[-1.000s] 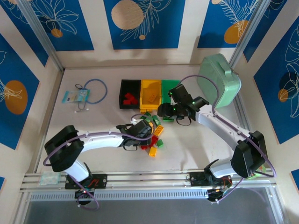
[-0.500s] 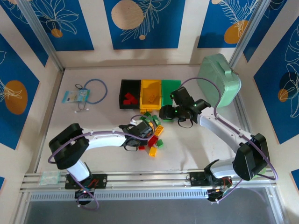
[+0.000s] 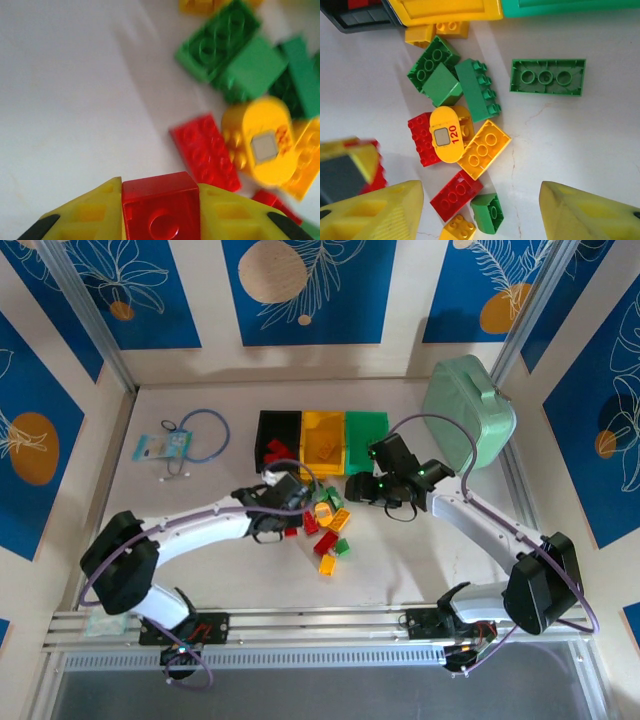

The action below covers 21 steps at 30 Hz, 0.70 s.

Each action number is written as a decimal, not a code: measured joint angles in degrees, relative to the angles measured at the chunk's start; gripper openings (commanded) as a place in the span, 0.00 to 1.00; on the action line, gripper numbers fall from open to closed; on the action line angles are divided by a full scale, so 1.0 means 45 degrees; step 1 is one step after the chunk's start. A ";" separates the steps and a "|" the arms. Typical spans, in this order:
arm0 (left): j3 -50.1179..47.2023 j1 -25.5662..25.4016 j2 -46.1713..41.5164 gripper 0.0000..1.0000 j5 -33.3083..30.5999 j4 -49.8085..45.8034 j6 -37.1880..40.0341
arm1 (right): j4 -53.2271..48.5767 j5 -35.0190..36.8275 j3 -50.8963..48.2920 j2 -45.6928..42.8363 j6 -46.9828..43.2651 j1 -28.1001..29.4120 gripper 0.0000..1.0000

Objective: Sort the legos into containers by color
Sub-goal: Place the lego in the container.

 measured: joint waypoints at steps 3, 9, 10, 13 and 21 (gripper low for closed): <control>0.0913 0.1190 0.0000 0.31 0.0097 -0.0019 0.0772 | -0.0005 -0.0034 -0.0301 -0.0131 0.0049 0.0000 0.63; 0.3317 0.2803 0.1175 0.31 0.0369 0.0044 0.2181 | 0.0073 -0.0083 -0.1093 -0.0510 0.0253 0.0097 0.63; 0.3638 0.2968 0.1457 0.31 0.0432 0.0068 0.2341 | 0.0078 -0.0092 -0.1175 -0.0539 0.0277 0.0121 0.62; 0.4546 0.3487 0.2404 0.31 0.0699 0.0121 0.2769 | 0.0175 -0.0136 -0.1496 -0.0651 0.0335 0.0272 0.62; 0.6824 0.4439 0.4915 0.32 0.1224 0.0083 0.3721 | 0.0204 -0.0277 -0.1904 -0.0976 0.0563 0.0491 0.61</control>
